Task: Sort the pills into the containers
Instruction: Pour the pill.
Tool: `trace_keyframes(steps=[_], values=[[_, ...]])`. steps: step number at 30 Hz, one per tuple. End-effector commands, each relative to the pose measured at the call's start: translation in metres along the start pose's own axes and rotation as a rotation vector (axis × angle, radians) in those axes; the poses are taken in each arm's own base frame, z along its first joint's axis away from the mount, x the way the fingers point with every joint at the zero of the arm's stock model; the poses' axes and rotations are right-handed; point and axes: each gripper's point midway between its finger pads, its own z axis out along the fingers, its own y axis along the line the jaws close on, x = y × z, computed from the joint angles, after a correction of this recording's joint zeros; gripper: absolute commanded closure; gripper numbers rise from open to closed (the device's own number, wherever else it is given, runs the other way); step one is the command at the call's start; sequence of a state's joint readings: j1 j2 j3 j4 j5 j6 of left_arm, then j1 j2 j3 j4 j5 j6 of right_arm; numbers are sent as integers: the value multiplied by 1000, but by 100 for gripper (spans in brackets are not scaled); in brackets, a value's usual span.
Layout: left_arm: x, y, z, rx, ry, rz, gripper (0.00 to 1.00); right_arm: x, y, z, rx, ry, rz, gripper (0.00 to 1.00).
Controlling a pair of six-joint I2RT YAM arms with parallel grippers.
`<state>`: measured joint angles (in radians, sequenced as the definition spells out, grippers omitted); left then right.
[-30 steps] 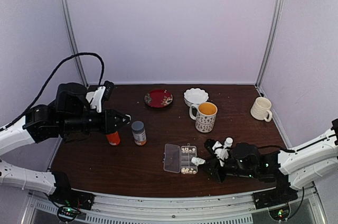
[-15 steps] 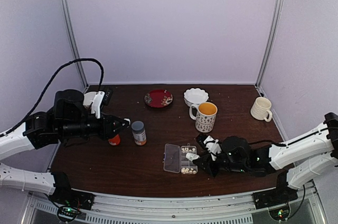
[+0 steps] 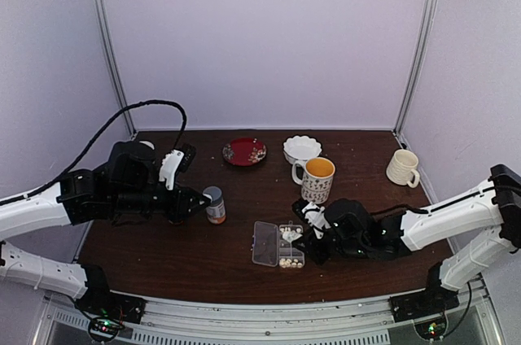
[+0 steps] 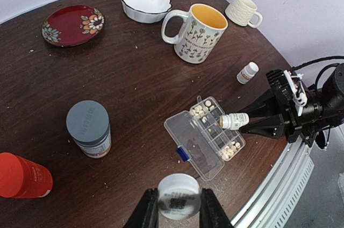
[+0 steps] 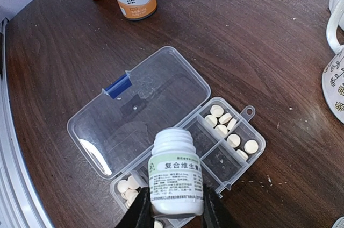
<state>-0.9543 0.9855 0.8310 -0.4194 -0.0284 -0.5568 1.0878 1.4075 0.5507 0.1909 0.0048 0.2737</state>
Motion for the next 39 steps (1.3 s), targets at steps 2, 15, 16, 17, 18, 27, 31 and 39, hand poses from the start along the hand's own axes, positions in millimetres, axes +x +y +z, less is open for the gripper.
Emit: trace_keyframes(steps=[2,15,16,17,18,27,31,39], values=[[-20,-11,1,38,-33,29,100,0,-2,5,20,54,1,100],[-13,-16,4,67,-2,35,100,-3,-2,2,14,24,10,100],[-12,-15,4,67,-1,34,100,-4,-2,1,10,12,12,100],[-12,-15,4,66,-2,33,100,-4,-2,-1,6,2,16,100],[-12,-15,4,66,-2,33,100,-4,-2,-1,5,-4,17,100],[-14,-16,5,69,-3,31,100,-7,6,-12,-61,-49,6,100],[-14,-18,5,76,0,33,100,-12,4,-19,-61,-100,8,100],[-15,-19,2,81,-8,32,100,1,-5,-22,-28,-85,9,100]])
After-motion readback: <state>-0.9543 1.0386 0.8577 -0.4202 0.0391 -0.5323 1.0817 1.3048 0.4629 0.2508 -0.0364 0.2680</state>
